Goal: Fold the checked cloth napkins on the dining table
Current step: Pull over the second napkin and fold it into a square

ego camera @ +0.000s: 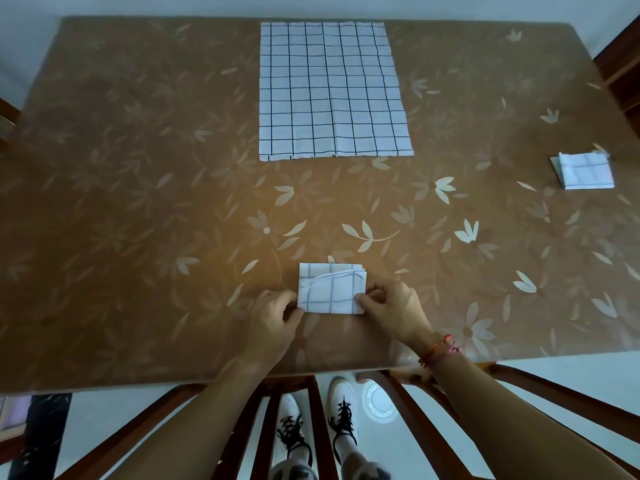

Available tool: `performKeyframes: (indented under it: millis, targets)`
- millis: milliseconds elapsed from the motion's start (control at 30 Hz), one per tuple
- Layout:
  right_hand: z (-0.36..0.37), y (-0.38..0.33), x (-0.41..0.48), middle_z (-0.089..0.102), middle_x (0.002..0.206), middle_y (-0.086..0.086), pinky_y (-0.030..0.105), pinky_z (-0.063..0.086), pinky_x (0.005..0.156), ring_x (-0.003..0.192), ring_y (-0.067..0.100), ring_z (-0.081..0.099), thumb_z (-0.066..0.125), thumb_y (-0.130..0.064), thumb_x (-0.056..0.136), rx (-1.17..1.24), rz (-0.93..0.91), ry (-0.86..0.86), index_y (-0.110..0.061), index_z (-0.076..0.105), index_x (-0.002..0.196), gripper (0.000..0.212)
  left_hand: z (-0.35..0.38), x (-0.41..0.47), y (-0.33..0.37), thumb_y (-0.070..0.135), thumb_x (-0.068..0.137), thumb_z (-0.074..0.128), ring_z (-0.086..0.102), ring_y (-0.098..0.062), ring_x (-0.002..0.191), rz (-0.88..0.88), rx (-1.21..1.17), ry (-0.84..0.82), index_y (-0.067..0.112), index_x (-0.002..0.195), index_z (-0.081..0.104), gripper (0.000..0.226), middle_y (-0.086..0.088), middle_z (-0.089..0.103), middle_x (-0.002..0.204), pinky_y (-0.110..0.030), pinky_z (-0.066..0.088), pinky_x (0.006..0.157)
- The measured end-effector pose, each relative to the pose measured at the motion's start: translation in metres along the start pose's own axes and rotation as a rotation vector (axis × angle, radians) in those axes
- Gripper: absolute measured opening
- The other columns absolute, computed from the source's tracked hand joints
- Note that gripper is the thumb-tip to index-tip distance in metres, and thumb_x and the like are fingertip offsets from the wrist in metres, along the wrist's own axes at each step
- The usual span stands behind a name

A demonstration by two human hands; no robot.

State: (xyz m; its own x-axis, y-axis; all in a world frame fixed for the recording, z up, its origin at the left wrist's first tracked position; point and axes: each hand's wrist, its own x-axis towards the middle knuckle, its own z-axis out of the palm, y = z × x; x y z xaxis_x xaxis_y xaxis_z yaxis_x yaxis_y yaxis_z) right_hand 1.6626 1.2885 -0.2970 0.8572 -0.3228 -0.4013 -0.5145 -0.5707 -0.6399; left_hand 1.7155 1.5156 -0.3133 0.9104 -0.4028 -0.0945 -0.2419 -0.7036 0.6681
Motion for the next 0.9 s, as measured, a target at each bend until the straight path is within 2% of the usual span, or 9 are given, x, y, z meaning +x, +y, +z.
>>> performKeyframes:
  millis: [67, 200, 267, 333, 433, 533, 600, 667, 900]
  targets:
    - [0.002, -0.002, 0.004, 0.072, 0.082, -0.006, 0.011, 0.044, 0.057, 0.073, 0.005, 0.064, 0.069, -0.028, 0.087, -0.012, 0.018, 0.009, -0.02, 0.073, 0.091, 0.01, 0.001, 0.006, -0.002, 0.024, 0.086, 0.062, 0.052, -0.012, 0.078, -0.035, -0.021, -0.016, 0.021, 0.087, 0.063, 0.003, 0.016, 0.056, 0.073, -0.041, 0.046, 0.074]
    - [0.006, -0.002, 0.009, 0.072, 0.085, -0.004, 0.009, 0.041, 0.055, 0.075, 0.008, 0.064, 0.068, -0.028, 0.088, 0.004, 0.079, 0.032, -0.018, 0.073, 0.097, 0.014, 0.003, 0.014, -0.004, 0.025, 0.086, 0.063, 0.053, -0.015, 0.079, -0.079, 0.0, -0.013, 0.025, 0.103, 0.06, 0.018, 0.015, 0.056, 0.075, -0.046, 0.046, 0.078]
    - [0.007, -0.003, 0.011, 0.071, 0.08, -0.005, 0.015, 0.045, 0.056, 0.074, 0.011, 0.065, 0.068, -0.028, 0.087, 0.0, 0.091, 0.042, -0.017, 0.073, 0.095, 0.014, 0.003, 0.016, -0.002, 0.024, 0.088, 0.062, 0.053, -0.016, 0.081, -0.06, 0.033, -0.023, 0.023, 0.11, 0.059, 0.023, 0.013, 0.057, 0.077, -0.046, 0.046, 0.08]
    - [0.008, -0.002, 0.013, 0.069, 0.074, -0.007, 0.027, 0.054, 0.061, 0.073, 0.015, 0.066, 0.068, -0.029, 0.086, 0.004, 0.105, 0.061, -0.018, 0.072, 0.091, 0.013, 0.003, 0.015, 0.001, 0.022, 0.088, 0.063, 0.054, -0.02, 0.084, -0.028, 0.116, -0.005, 0.019, 0.114, 0.059, 0.026, 0.01, 0.057, 0.082, -0.043, 0.045, 0.081]
    - [0.009, -0.001, 0.015, 0.07, 0.069, -0.007, 0.038, 0.059, 0.066, 0.069, 0.019, 0.068, 0.067, -0.03, 0.085, 0.011, 0.123, 0.068, -0.018, 0.071, 0.087, 0.013, 0.003, 0.012, 0.001, 0.019, 0.088, 0.061, 0.052, -0.021, 0.091, 0.138, 0.339, 0.044, 0.016, 0.116, 0.058, 0.028, 0.003, 0.057, 0.097, -0.036, 0.043, 0.076]
    - [0.008, -0.001, 0.017, 0.071, 0.069, -0.003, 0.039, 0.06, 0.064, 0.067, 0.02, 0.069, 0.067, -0.031, 0.086, 0.025, 0.14, 0.059, -0.019, 0.069, 0.087, 0.012, 0.005, 0.013, 0.001, 0.02, 0.092, 0.045, 0.05, -0.022, 0.113, 0.299, 0.433, -0.015, 0.016, 0.124, 0.057, 0.035, 0.0, 0.054, 0.122, -0.036, 0.043, 0.084]
    - [0.009, -0.001, 0.018, 0.072, 0.071, -0.002, 0.039, 0.06, 0.064, 0.067, 0.019, 0.069, 0.067, -0.031, 0.086, 0.021, 0.135, 0.049, -0.019, 0.069, 0.088, 0.012, 0.006, 0.016, -0.001, 0.022, 0.094, 0.035, 0.046, -0.024, 0.128, 0.335, 0.49, -0.068, 0.012, 0.132, 0.054, 0.044, -0.005, 0.05, 0.139, -0.04, 0.043, 0.089]
    - [0.009, -0.001, 0.018, 0.072, 0.073, -0.001, 0.039, 0.06, 0.066, 0.069, 0.019, 0.069, 0.067, -0.032, 0.086, 0.008, 0.129, 0.044, -0.019, 0.069, 0.09, 0.013, 0.006, 0.019, -0.002, 0.021, 0.094, 0.034, 0.038, -0.024, 0.137, 0.32, 0.528, -0.118, 0.008, 0.138, 0.049, 0.048, -0.007, 0.044, 0.148, -0.043, 0.043, 0.094]
    - [0.008, -0.003, 0.018, 0.072, 0.077, -0.002, 0.042, 0.06, 0.066, 0.07, 0.022, 0.069, 0.067, -0.03, 0.085, 0.024, 0.111, 0.049, -0.024, 0.064, 0.087, 0.007, 0.005, 0.02, -0.006, 0.023, 0.096, 0.035, 0.033, -0.022, 0.141, 0.299, 0.55, -0.181, 0.006, 0.137, 0.05, 0.047, -0.007, 0.042, 0.15, -0.046, 0.043, 0.097]
